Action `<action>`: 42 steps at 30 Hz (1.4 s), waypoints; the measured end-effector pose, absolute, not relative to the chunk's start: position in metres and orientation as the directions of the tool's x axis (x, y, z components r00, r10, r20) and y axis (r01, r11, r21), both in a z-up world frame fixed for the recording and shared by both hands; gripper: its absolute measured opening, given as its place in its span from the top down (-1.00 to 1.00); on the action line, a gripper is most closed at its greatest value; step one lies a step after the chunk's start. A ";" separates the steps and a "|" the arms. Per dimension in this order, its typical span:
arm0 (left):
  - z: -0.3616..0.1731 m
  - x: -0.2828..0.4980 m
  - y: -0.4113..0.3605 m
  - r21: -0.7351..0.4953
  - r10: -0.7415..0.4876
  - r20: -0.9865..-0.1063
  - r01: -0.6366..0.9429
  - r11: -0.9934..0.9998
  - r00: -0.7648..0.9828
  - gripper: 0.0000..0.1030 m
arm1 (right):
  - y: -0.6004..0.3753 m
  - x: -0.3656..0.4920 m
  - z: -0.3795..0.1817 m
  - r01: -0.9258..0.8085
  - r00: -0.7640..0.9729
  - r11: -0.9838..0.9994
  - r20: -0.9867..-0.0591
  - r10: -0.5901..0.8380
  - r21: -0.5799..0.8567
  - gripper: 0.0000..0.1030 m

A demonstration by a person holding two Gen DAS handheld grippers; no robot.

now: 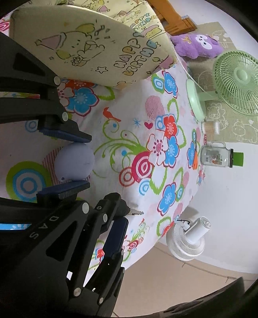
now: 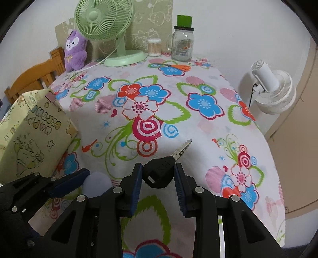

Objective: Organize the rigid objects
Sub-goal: 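Carry the lavender egg with the left tool while the right tool carries the key over the box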

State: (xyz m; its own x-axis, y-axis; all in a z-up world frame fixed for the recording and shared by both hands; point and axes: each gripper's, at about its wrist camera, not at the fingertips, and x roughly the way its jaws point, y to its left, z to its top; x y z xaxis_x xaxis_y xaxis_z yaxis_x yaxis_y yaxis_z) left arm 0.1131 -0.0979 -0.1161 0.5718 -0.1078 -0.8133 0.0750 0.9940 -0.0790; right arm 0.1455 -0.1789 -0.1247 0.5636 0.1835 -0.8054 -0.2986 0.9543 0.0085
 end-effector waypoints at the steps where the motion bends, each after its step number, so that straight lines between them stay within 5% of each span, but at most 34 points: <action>1: -0.114 0.112 -0.099 -0.078 -0.107 -0.811 0.076 0.994 0.575 0.23 | -0.180 0.143 -0.122 -0.296 0.568 0.955 -0.802 0.183 0.009 0.33; 42: -0.019 0.050 -0.085 -0.017 -0.107 -0.703 0.133 0.991 0.703 0.23 | -0.167 0.067 -0.021 -0.220 0.704 0.975 -0.689 0.173 0.020 0.33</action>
